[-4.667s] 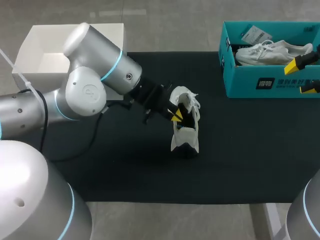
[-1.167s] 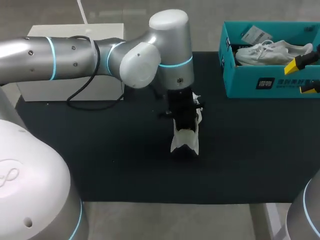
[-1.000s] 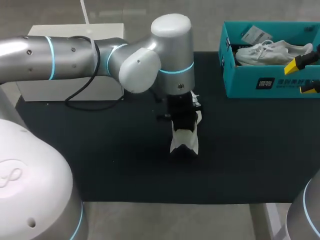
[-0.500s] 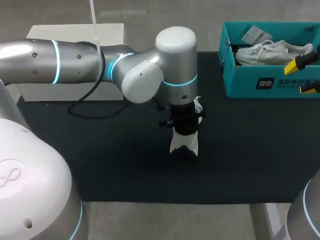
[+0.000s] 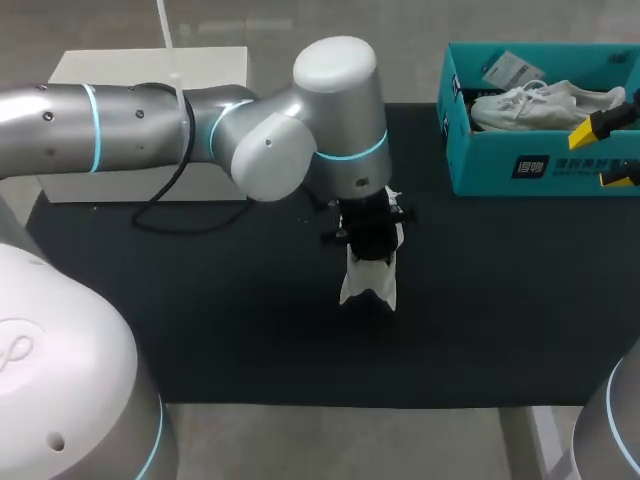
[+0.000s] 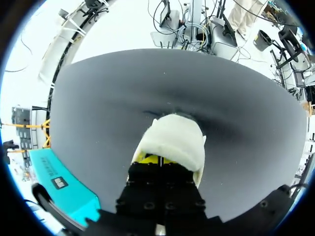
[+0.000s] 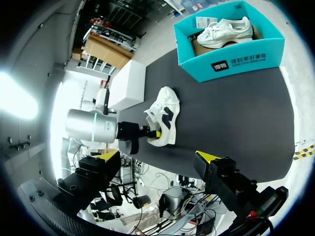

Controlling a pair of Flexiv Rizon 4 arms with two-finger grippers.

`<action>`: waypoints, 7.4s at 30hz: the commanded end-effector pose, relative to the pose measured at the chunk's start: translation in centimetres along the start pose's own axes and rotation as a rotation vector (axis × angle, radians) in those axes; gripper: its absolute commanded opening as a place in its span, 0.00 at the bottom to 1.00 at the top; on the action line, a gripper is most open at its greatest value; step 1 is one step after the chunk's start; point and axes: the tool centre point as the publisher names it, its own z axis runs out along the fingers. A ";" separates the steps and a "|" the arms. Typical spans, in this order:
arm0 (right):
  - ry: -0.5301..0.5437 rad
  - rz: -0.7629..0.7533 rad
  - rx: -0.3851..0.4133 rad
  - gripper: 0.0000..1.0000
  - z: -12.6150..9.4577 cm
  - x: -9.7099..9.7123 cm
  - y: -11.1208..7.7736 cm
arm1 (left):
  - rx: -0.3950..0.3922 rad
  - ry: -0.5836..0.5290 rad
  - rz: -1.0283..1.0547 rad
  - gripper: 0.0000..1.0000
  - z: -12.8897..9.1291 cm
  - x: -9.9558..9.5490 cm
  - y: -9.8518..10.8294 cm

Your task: Take the shoe out of the shoebox, open the shoe tongue, remove and reinsert the insole, then place the shoe into the shoebox

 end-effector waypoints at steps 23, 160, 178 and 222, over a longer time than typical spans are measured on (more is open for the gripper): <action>-0.004 0.002 -0.001 1.00 0.1 0.0 0.0 | 0.013 0.007 -0.013 0.00 3.1 0.2 0.6; -0.004 0.002 -0.001 1.00 0.1 0.0 0.0 | -0.083 0.177 0.284 0.49 -2.4 -1.2 5.2; -0.004 0.002 -0.001 1.00 0.1 0.0 0.0 | -0.085 0.183 0.274 0.97 -2.2 -1.5 5.3; -0.004 0.002 -0.001 1.00 0.1 0.0 0.0 | -0.161 0.121 0.204 0.00 -6.9 -4.1 10.4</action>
